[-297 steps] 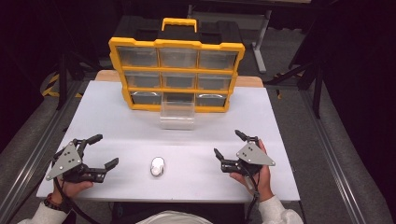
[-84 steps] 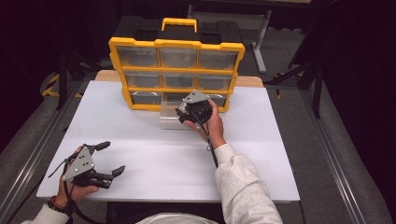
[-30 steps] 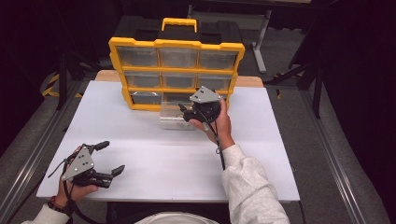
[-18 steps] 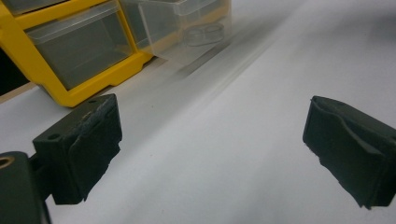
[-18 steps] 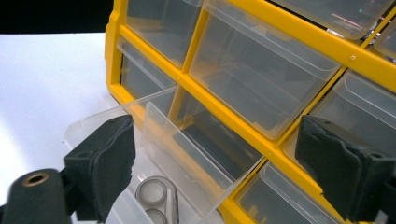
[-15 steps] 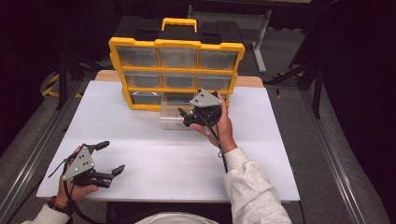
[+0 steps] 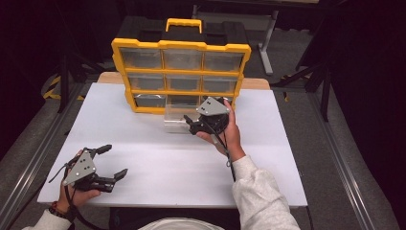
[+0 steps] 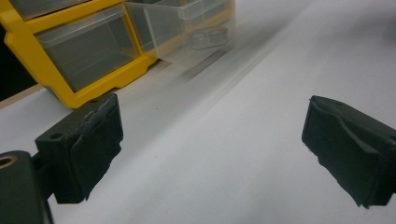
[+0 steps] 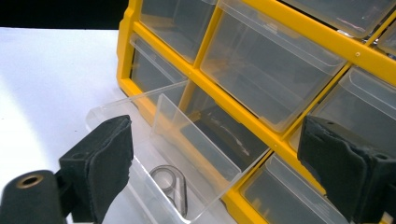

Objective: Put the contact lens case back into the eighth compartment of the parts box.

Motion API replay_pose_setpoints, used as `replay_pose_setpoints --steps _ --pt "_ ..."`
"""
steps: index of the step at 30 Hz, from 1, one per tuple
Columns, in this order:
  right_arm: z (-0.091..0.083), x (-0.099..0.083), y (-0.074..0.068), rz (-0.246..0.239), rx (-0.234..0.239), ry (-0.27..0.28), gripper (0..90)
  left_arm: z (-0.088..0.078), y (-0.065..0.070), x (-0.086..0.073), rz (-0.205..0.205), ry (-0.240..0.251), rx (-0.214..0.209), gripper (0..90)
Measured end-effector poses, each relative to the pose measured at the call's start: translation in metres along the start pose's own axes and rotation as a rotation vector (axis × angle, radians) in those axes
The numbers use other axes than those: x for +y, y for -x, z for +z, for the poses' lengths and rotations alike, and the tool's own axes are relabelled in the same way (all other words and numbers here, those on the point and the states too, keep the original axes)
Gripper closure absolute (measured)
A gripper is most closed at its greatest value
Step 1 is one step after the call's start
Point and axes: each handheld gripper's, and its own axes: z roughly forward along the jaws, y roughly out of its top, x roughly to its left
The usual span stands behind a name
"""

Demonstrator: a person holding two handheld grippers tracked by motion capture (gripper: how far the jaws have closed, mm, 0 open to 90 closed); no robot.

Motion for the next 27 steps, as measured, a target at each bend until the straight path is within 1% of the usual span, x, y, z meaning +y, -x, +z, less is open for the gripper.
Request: replay_pose_setpoints --steps 3,5,13,18,24,27 --pt "-0.003 0.000 -0.001 -0.008 -0.005 0.006 11.9 0.000 0.000 0.000 0.002 -0.001 0.001 6.3" --pt "-0.005 -0.001 -0.002 -0.004 -0.004 0.012 12.1 0.000 0.001 0.000 0.003 -0.006 -0.001 6.3" --pt "-0.013 -0.004 -0.004 -0.007 0.004 0.022 12.3 0.000 0.001 0.000 0.002 0.001 -0.004 6.4" --pt "-0.018 -0.008 -0.005 -0.008 0.008 0.019 12.4 0.000 0.000 0.000 0.000 0.003 -0.007 6.4" --pt "-0.027 -0.011 -0.005 -0.003 0.004 0.043 12.5 0.001 0.001 0.000 0.009 -0.005 -0.010 6.4" --pt "-0.031 -0.012 -0.006 -0.004 0.007 0.042 12.5 0.001 0.001 0.000 0.010 -0.007 -0.010 6.4"
